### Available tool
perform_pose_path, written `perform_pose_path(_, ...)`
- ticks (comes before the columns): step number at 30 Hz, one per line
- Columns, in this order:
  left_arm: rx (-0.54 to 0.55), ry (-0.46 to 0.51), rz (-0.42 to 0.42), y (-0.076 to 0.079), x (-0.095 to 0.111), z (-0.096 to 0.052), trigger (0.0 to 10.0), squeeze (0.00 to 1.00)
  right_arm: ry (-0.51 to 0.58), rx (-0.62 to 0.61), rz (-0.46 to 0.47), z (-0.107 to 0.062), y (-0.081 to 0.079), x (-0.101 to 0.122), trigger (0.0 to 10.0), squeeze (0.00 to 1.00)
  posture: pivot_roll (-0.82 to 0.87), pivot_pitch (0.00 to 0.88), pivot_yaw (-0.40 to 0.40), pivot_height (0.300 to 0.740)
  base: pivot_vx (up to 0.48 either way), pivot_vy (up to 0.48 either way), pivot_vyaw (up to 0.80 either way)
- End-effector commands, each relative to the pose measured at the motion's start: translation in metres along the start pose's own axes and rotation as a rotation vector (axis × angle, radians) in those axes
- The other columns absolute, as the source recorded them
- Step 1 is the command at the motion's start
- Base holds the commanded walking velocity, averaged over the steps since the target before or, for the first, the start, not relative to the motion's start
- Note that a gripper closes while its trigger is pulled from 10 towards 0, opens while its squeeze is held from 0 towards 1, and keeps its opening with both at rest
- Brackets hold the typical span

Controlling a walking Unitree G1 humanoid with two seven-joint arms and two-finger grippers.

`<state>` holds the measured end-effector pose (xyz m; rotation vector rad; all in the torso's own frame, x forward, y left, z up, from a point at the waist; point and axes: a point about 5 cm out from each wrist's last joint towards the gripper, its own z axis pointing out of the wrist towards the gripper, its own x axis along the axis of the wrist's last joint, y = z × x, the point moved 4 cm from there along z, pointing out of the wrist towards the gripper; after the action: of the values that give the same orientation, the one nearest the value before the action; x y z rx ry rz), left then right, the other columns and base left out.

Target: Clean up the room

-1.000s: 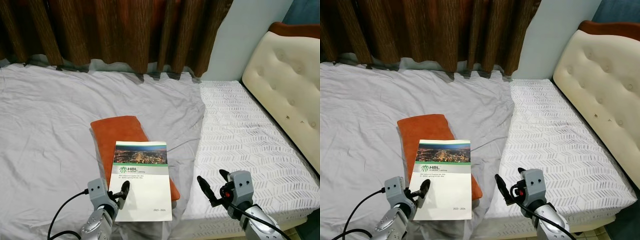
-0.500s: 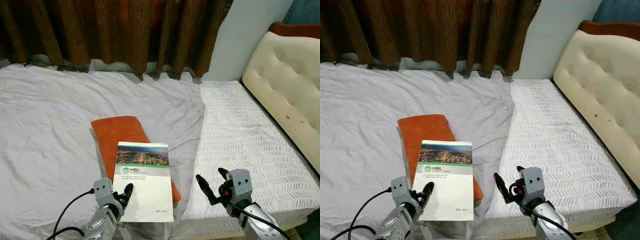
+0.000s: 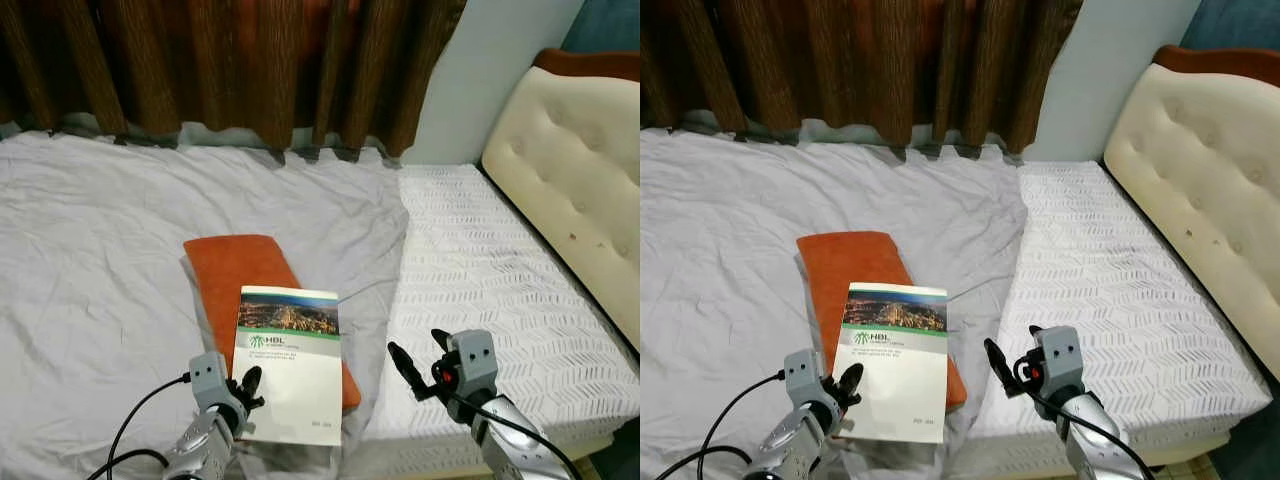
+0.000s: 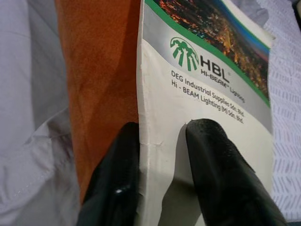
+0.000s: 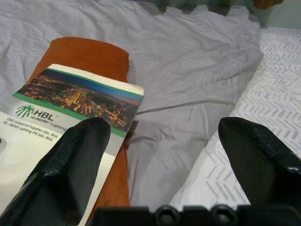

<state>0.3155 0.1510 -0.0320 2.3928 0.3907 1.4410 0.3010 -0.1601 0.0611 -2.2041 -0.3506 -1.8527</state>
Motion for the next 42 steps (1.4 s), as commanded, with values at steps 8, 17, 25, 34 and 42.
perform_pose_path(8, -0.006, 0.092, 0.113, -0.005, 0.031, 0.002, 0.0, 0.0, -0.001, -0.009, 0.004, 0.01, 0.003, -0.002, 10.0, 0.0, 0.01, 0.036, -0.129, 0.74, 0.0, 0.0, 0.0)
perform_pose_path(17, -0.137, 0.376, 0.226, 0.025, 0.1, -0.006, 0.0, 0.0, 0.02, -0.013, 0.008, 0.017, 0.002, -0.001, 10.0, 0.0, 0.04, 0.01, -0.119, 0.74, 0.0, 0.0, 0.0)
perform_pose_path(25, -0.28, 0.543, 0.292, 0.072, 0.139, -0.043, 0.0, 0.0, 0.046, -0.064, 0.013, 0.02, 0.01, 0.001, 10.0, 0.0, 0.08, 0.0, -0.089, 0.74, 0.0, 0.0, 0.0)
perform_pose_path(34, -0.177, 0.533, 0.493, 0.062, 0.144, -0.04, 0.0, 0.0, 0.09, -0.102, 0.029, 0.028, 0.009, 0.008, 10.0, 0.0, 0.05, 0.0, -0.064, 0.74, 0.0, -0.256, 0.0)
perform_pose_path(42, -0.154, 0.442, 0.551, 0.067, 0.116, -0.033, 0.0, 0.0, 0.134, -0.211, 0.037, 0.018, 0.029, 0.012, 10.0, 0.0, 0.02, 0.0, -0.067, 0.74, 0.0, -0.462, 0.0)
